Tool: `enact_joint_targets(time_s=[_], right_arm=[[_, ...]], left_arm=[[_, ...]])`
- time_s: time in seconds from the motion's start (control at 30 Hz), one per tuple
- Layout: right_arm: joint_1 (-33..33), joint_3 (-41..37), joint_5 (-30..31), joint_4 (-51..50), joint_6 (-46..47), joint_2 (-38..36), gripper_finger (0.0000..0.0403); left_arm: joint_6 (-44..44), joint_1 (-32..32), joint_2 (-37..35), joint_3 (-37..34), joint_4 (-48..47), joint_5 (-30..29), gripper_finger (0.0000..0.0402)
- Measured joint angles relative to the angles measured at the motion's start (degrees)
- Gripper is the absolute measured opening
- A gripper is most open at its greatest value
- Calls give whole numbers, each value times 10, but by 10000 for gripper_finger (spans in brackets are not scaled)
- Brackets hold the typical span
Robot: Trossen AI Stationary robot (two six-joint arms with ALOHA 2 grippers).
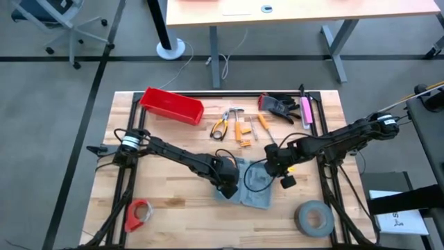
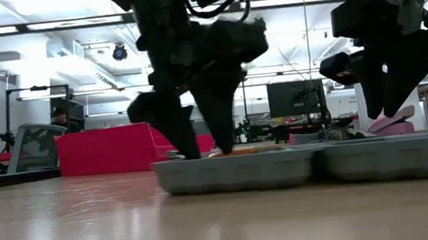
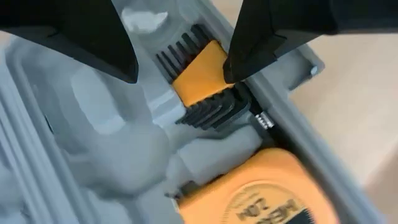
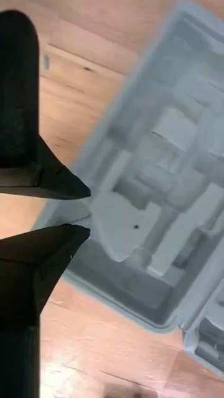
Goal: Prefit tool cases
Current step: Remove the yellow tape measure from the prefit tool case to the table
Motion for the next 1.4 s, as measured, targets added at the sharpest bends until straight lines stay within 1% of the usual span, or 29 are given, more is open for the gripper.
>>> enact_joint_targets(time_s=[0.17,0.27,0.5,0.63,0.73,0.9,1.13,1.4], right_arm=[[0,0,0,3,0,0,56],[0,0,0,7,0,0,62],[0,0,1,34,0,0,70],[0,0,4,37,-1,0,64],[0,0,15,37,-2,0,59],[0,0,16,37,4,0,58],[0,0,16,11,0,0,75],[-1,0,16,-1,-9,0,77]], left_arm=[[-1,2,-11,-1,-60,-27,256],[-3,2,-13,-1,-76,-28,256],[-10,2,-19,-1,-57,-24,256],[-16,2,-22,8,-51,-17,256],[-19,6,-22,20,-50,-24,256],[-33,33,-22,26,-50,-38,256],[-20,68,-22,26,-44,-39,259],[-18,88,-19,33,-4,2,264]])
